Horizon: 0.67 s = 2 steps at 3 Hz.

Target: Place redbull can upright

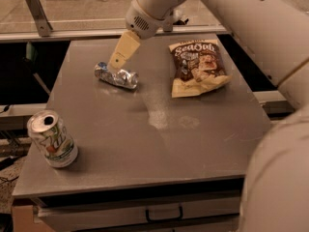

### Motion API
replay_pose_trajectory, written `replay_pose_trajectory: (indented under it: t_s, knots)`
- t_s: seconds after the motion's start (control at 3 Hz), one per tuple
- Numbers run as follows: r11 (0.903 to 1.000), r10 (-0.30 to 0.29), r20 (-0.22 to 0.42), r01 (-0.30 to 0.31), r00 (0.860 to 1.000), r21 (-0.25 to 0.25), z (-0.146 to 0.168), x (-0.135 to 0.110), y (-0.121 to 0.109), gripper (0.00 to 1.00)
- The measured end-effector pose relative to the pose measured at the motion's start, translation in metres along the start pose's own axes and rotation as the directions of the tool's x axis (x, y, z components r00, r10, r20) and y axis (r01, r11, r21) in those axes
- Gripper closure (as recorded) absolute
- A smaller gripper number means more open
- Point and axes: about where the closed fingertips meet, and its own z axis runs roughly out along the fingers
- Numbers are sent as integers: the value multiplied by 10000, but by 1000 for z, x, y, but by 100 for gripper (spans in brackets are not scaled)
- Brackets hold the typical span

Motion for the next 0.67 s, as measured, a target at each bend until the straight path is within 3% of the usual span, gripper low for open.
replay_pose_trajectory:
  t_s: [0.33, 0.67]
  knots:
    - [9969, 766, -459, -772, 9960, -120, 44, -30, -5, 0]
    - [9869, 1615, -1658, -1585, 9728, 316, 88, -30, -1, 0]
